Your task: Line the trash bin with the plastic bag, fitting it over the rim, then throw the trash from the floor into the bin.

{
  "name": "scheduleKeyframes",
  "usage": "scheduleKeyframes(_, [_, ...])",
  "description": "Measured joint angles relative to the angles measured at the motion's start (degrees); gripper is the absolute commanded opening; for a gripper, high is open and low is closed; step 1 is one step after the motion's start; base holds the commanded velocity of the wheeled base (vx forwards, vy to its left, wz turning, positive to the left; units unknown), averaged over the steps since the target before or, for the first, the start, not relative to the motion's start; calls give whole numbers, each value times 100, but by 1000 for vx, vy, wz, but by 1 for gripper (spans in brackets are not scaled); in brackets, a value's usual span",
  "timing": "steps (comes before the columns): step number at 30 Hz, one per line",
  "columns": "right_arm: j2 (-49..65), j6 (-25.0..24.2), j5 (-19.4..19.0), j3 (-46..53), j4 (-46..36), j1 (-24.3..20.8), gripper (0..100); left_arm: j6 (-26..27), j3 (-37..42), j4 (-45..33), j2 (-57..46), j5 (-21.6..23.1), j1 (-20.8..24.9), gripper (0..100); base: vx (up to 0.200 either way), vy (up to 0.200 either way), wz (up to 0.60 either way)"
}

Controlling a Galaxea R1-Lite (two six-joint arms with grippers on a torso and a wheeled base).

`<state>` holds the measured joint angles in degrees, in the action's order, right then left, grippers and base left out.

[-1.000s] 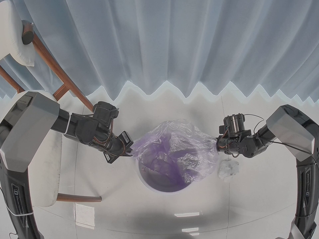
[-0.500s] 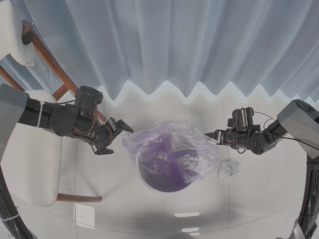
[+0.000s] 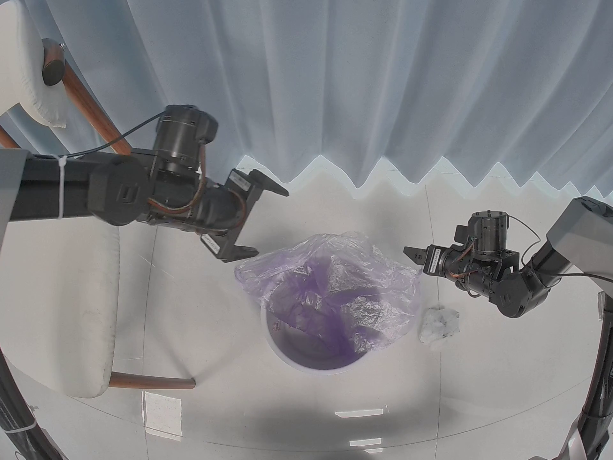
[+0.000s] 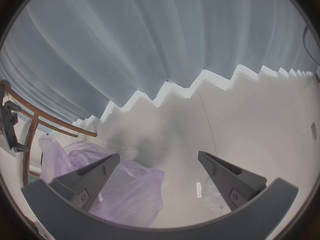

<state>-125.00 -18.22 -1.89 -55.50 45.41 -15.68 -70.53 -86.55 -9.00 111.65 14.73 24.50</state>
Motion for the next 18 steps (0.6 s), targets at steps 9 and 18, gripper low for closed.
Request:
scheduleKeyframes(9, [271, -20, 165, 514, 462, -44, 100, -462, -956, -178, 924, -9, 462, 100, 0, 0, 0])
scheduleKeyframes(18, [328, -22, 211, 774, 602, -127, 100, -844, -1557, -222, 1469, -6, 523, 100, 0, 0, 0])
